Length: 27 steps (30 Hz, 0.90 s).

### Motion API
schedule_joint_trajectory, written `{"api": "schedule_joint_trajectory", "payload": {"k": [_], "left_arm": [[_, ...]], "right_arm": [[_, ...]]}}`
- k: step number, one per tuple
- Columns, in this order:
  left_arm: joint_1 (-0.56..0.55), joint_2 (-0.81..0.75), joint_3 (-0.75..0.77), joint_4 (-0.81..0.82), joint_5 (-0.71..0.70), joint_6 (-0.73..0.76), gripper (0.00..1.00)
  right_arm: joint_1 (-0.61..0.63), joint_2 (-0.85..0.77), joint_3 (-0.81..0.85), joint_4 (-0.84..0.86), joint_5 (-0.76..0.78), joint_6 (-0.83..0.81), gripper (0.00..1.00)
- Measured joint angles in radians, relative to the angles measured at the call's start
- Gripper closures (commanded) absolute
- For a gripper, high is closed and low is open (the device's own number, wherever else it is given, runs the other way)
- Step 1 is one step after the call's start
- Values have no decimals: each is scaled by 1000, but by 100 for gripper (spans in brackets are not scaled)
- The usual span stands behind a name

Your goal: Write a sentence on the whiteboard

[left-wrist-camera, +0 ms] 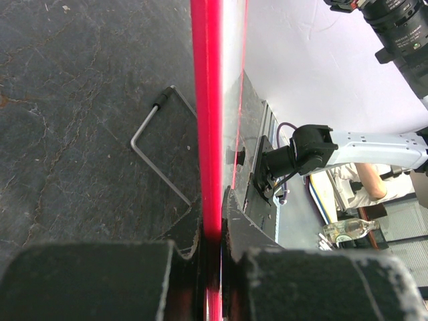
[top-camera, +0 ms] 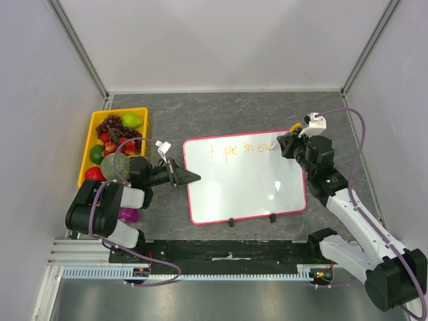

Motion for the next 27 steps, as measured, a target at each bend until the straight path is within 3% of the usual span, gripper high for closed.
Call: {"api": "schedule_joint_trajectory", "payload": {"k": [27], "left_arm": [[0,0,0,3,2,1,98]], "right_arm": [[0,-30,26,-74,66,-8,100]]}}
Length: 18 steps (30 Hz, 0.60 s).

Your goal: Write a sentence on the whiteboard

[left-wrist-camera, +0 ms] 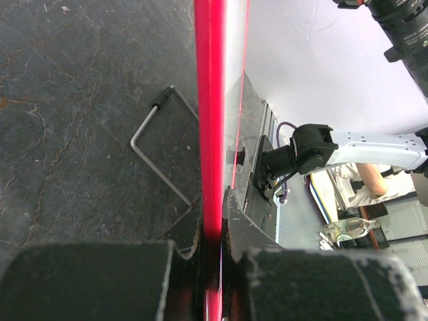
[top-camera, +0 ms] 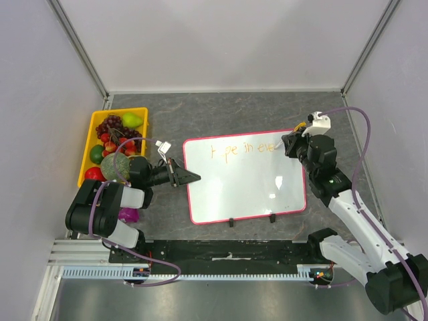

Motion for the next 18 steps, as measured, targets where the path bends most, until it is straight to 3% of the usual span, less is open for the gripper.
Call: {"api": "schedule_joint_trajectory", "payload": {"k": [18], "left_arm": [[0,0,0,0,0,0,98]], "right_arm": [[0,70,68,-5,34,-18,100]]}}
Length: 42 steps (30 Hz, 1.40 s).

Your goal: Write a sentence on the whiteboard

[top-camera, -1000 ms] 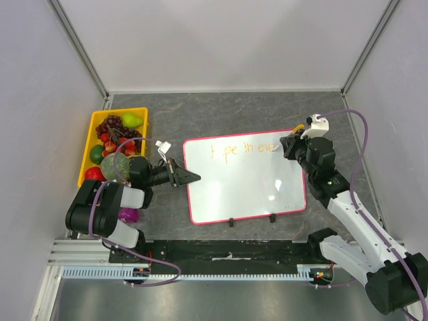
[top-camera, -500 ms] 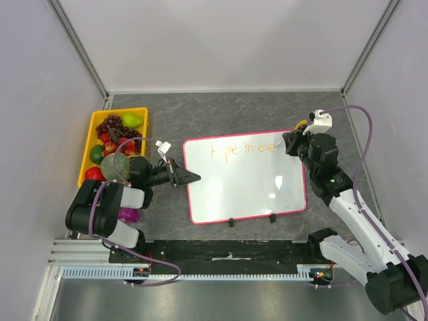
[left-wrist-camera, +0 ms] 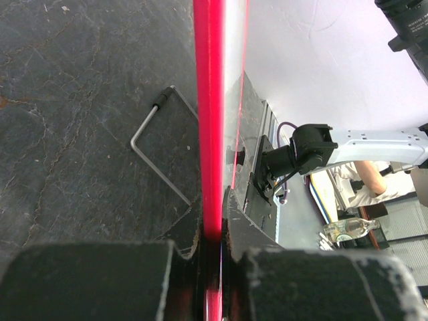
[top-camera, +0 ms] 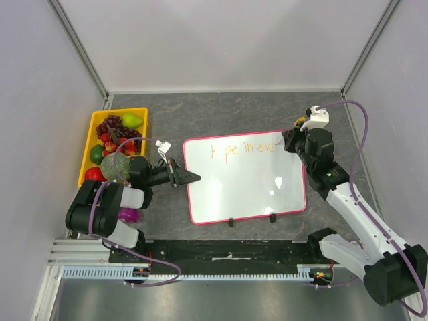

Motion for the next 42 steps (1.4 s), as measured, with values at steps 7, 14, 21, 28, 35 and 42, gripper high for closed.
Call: {"api": "schedule_joint_trajectory", "payload": {"k": [7,14,21,28,35,42], "left_arm": [[0,0,0,0,0,0,98],[0,0,0,-1,0,0,98],[0,0,0,-3,-1,-1,98],[0,0,0,-5,-1,-1,98],[0,0,0,-5,-1,-1,98],[0,0,0,-4,-1,0,98]], "right_arm": [[0,1,-2,2,1,-1,100],[0,-34,-44,3,7,-2,100],[0,-60,-77,10,6,-1,100],[0,-50,-77,20,10,-2,100],[0,-15,-41,20,24,-6,100],[-11,1,-21,24,34,-8,100]]}}
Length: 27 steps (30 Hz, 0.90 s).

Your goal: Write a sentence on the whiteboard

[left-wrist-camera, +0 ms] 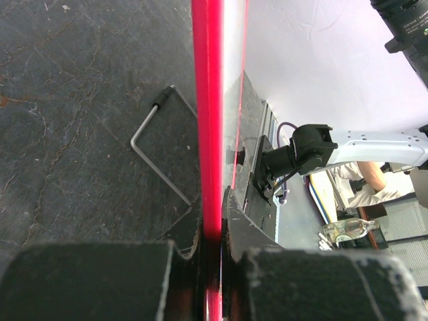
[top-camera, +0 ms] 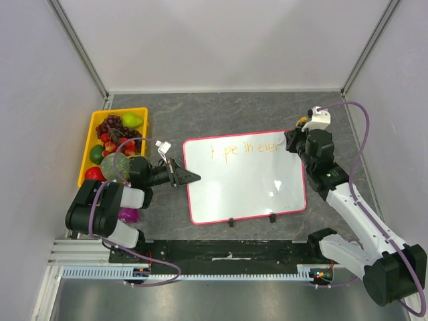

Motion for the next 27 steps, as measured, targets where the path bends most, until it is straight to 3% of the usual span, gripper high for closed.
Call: {"api": "schedule_joint_trajectory", "payload": {"k": [27], "left_arm": [[0,0,0,3,1,0,98]], "right_arm": [[-19,-16,3,-3,6,1,100]]}}
